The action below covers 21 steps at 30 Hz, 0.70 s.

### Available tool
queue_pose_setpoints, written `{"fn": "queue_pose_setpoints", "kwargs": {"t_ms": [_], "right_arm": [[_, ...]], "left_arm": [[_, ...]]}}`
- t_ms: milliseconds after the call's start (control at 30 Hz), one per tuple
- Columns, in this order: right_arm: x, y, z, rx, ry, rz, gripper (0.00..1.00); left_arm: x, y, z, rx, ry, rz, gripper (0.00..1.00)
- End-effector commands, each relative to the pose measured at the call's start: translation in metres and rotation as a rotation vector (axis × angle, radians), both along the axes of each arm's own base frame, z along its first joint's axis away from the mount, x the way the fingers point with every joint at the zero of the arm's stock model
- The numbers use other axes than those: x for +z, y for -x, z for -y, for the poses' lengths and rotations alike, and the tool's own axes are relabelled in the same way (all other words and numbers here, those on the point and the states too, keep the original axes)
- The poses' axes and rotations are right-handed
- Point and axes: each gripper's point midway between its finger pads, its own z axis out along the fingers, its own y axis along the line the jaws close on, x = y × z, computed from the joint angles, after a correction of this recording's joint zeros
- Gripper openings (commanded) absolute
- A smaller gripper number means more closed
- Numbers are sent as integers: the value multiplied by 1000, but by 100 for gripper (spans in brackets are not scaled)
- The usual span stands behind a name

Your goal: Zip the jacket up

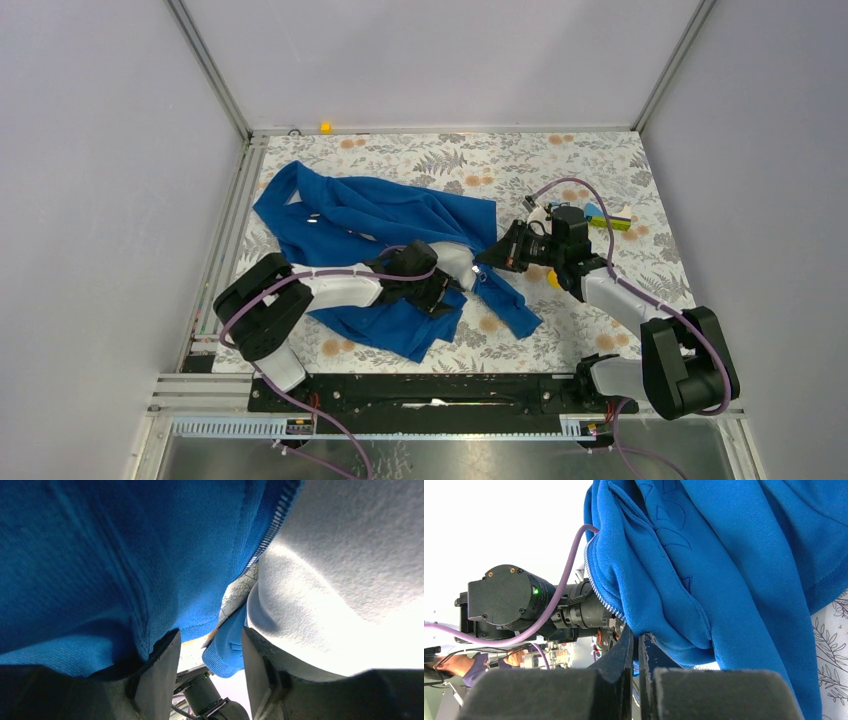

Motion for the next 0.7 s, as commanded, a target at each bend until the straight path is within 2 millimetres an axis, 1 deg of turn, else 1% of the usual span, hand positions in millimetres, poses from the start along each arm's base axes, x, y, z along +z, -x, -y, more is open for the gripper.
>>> {"fn": "queue_pose_setpoints", "kwargs": {"t_ms": [0, 67, 100, 133, 267, 400, 433, 500, 533, 633, 667], "right_arm": [[10, -1, 4, -7, -6, 57, 0], [11, -1, 4, -10, -6, 59, 0], [12, -2, 4, -10, -6, 64, 0], [12, -2, 4, -13, -5, 65, 0], [9, -2, 5, -20, -6, 62, 0], [5, 0, 5, -15, -7, 54, 0], [6, 1, 5, -15, -7, 56, 0], [5, 2, 5, -14, -6, 56, 0], [5, 1, 6, -16, -7, 57, 0], [8, 0, 6, -19, -9, 65, 0], [8, 0, 6, -19, -9, 66, 0]], "left_arm": [[2, -16, 3, 51, -13, 52, 49], [-6, -15, -3, 61, -61, 37, 43], [-11, -14, -7, 62, -93, 26, 42], [-17, -13, -9, 59, -124, 9, 42], [-39, -8, -8, 49, -169, -37, 43], [-54, -7, -9, 56, -199, -55, 45], [-58, -7, -12, 60, -218, -54, 44], [-67, -5, -22, 69, -279, -70, 34], [-73, -2, -27, 72, -310, -81, 32], [-88, 9, -40, 61, -393, -131, 31], [-89, 10, -42, 48, -418, -119, 33]]}}
